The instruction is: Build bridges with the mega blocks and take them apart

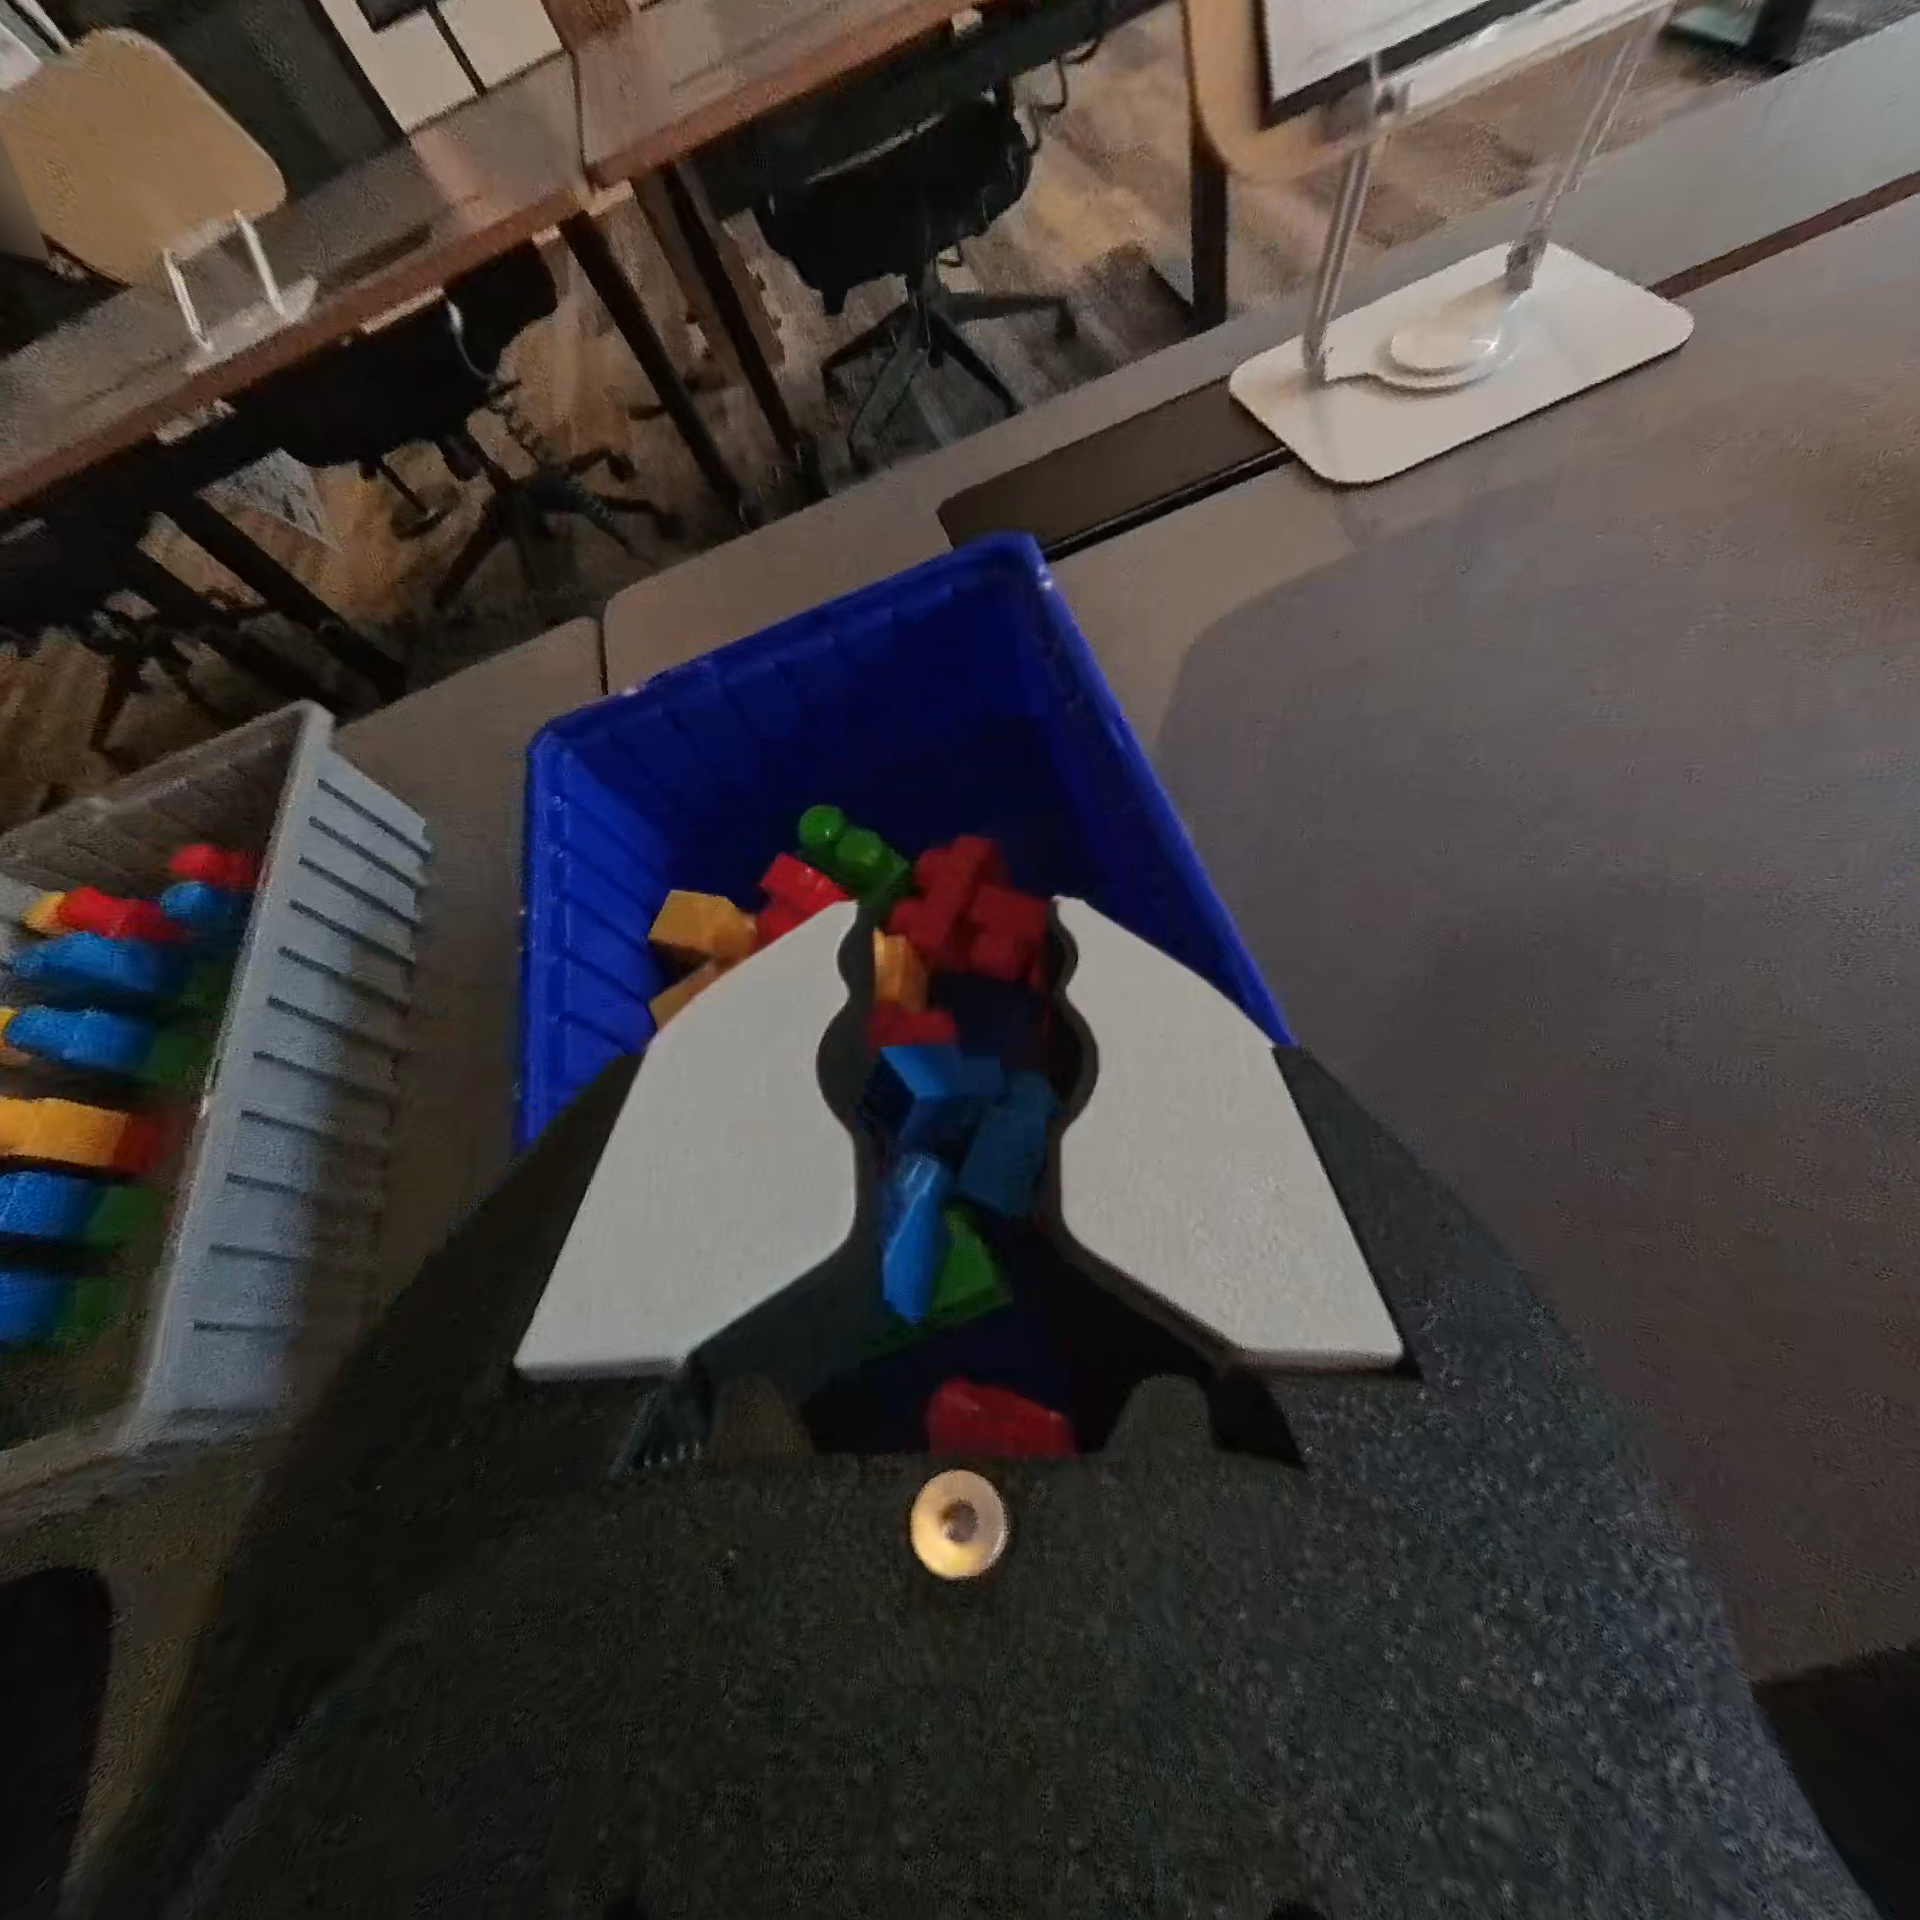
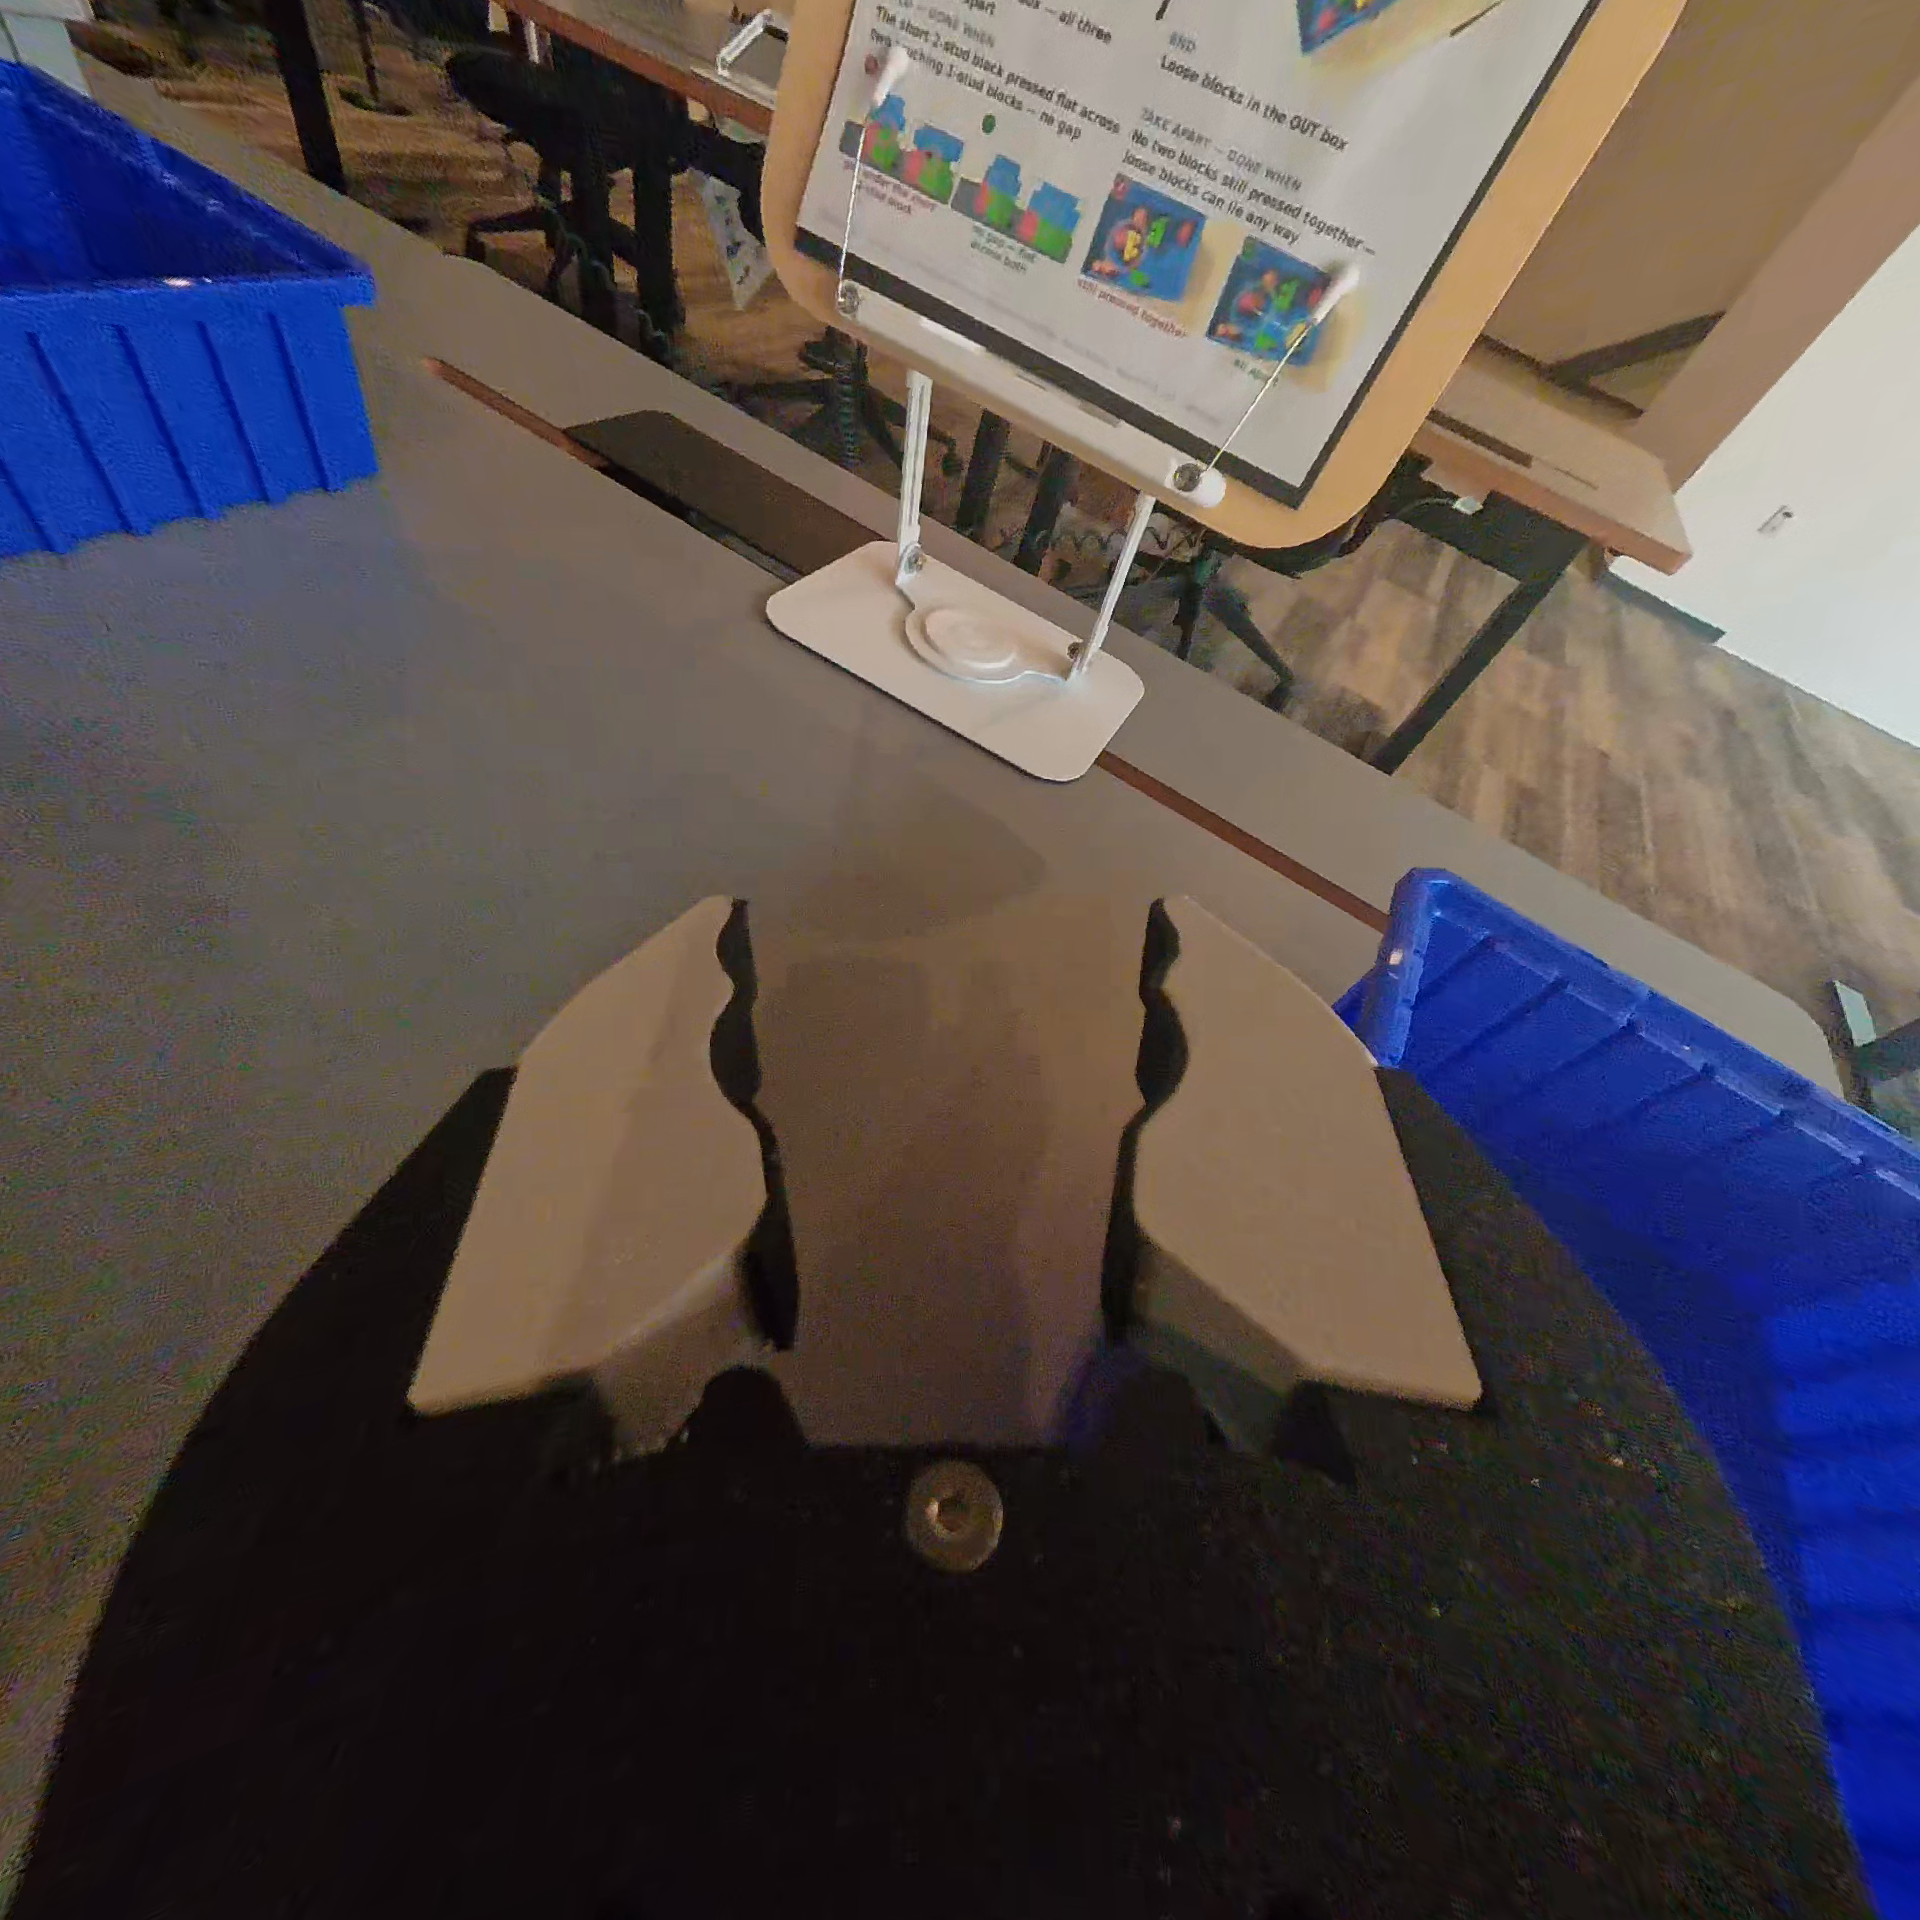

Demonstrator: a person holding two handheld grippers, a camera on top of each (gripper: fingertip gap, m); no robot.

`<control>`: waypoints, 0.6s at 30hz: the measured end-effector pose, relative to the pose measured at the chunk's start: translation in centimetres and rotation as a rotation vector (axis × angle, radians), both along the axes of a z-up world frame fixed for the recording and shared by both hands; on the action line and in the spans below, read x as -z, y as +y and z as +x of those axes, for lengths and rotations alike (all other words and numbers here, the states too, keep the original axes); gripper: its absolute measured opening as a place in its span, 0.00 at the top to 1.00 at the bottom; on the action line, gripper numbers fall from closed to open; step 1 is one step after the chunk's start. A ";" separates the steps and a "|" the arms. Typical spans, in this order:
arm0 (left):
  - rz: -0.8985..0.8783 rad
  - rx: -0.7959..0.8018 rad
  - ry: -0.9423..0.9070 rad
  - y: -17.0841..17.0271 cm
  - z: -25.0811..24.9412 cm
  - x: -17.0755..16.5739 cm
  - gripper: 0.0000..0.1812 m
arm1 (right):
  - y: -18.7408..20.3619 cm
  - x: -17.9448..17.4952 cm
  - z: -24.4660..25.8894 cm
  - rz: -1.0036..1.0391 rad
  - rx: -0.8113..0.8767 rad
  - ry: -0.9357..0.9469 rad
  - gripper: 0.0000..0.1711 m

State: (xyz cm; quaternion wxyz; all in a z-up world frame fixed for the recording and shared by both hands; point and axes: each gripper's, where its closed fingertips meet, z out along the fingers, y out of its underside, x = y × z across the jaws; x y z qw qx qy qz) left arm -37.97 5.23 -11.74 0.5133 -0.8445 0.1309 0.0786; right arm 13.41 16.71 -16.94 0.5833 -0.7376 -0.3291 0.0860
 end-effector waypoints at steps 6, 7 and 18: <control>-0.260 -0.104 0.128 -1.2 -5.7 4.2 0.82 | -0.2 0.4 0.2 -0.023 -0.010 -0.004 0.58; -0.306 -0.115 0.134 -1.4 -6.3 5.0 0.81 | -0.1 0.7 0.2 -0.031 -0.011 -0.011 0.58; -0.635 -0.186 -0.055 0.6 -9.9 11.2 0.68 | 0.0 1.3 0.1 -0.038 -0.009 -0.050 0.58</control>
